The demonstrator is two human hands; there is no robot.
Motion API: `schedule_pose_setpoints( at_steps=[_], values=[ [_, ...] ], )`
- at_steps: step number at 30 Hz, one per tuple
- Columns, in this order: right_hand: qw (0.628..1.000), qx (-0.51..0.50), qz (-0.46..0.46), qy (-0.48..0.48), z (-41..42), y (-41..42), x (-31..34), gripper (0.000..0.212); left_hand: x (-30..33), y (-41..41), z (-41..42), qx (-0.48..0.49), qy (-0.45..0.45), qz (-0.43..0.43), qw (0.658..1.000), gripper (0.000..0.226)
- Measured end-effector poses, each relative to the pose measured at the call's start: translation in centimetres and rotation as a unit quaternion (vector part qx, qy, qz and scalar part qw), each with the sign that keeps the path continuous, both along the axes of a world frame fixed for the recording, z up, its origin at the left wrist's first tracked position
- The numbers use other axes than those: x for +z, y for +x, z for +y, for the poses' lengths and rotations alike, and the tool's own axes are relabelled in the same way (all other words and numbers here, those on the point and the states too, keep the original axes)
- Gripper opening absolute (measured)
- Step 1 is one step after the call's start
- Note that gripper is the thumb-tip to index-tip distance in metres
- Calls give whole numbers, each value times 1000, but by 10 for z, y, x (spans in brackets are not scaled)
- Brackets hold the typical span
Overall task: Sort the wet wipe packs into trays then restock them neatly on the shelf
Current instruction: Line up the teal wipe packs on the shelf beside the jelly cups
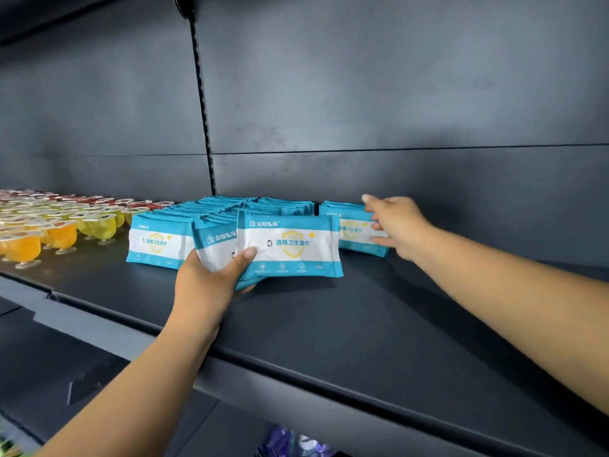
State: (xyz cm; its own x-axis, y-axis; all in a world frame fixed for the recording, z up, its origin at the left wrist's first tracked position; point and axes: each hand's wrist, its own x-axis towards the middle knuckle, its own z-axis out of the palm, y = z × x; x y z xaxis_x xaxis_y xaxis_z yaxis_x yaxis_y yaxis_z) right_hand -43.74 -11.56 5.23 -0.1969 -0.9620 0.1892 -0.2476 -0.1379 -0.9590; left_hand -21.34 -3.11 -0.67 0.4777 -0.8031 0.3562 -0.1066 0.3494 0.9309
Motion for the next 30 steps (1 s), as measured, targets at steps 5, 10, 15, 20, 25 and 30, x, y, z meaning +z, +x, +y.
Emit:
schedule_pose_setpoints(
  at_steps=[5,10,15,20,25,30],
  values=[
    [961,213,-111,138,55,21,-15,26,4,-5,8,-95,11,36,995,16],
    [968,178,-140,111,71,22,-15,21,6,-3,13,-154,35,17,987,25],
    [989,40,-141,-5,67,-3,-7,16,7,17,15,23,38,-129,991,40],
    [992,-89,-85,-34,26,-16,-20,20,0,27,16,79,45,-177,980,52],
    [993,-113,-20,-17,-14,-9,-31,26,-3,27,14,72,21,-231,970,49],
    [993,-108,19,-34,-45,2,-34,26,-6,26,12,87,-5,-255,963,46]
  ],
)
